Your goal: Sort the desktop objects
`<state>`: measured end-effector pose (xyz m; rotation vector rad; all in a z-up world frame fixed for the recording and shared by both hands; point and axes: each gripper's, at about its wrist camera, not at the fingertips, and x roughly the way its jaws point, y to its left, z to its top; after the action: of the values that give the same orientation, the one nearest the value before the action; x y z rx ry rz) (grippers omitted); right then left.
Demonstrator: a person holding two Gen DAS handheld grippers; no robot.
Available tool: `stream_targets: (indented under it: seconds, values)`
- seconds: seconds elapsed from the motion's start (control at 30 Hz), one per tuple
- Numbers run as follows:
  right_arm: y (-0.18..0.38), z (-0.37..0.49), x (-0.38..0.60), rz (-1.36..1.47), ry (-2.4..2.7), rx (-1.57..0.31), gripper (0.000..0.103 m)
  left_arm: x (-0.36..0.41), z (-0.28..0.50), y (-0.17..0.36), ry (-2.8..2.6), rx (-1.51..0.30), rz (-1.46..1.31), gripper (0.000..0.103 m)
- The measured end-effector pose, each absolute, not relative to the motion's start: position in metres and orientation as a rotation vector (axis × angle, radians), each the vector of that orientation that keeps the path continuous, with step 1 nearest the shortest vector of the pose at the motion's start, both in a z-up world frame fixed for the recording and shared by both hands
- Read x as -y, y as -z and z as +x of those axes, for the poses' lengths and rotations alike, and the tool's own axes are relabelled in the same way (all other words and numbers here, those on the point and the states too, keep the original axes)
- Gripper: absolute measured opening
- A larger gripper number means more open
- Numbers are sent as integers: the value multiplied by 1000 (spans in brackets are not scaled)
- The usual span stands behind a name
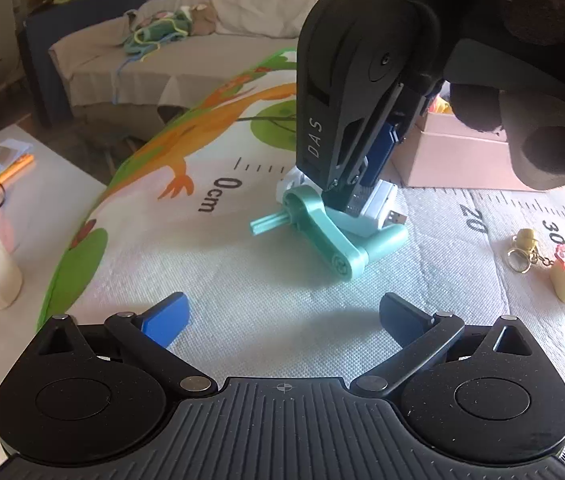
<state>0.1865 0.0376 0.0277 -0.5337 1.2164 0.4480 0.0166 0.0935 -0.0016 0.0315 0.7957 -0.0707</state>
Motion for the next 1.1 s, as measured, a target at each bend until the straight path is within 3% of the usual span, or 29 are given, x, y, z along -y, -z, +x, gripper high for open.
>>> stream_targets:
  seconds: [0.33, 0.43, 0.5, 0.7, 0.93, 1.0, 1.1]
  values:
    - [-34, 158, -3, -507, -439, -1234, 27, -80, 13, 0, 94, -824, 52, 103]
    - [-48, 148, 14, -522, -457, -1197, 40, -80, 16, -2, 89, -852, 46, 103]
    - [-57, 141, 28, -528, -463, -1170, 59, -80, 19, -3, 82, -873, 40, 103]
    - [-60, 127, 83, -511, -464, -1154, 68, -76, 25, -6, 59, -916, 59, 103]
    - [-33, 113, 120, -463, -516, -1181, 66, -75, 32, -10, 26, -976, 40, 103]
    - [-27, 109, 122, -461, -550, -1193, 43, -74, 33, -11, 17, -990, 36, 103]
    - [-25, 106, 123, -445, -580, -1192, 34, -75, 35, -13, 1, -1008, 22, 103]
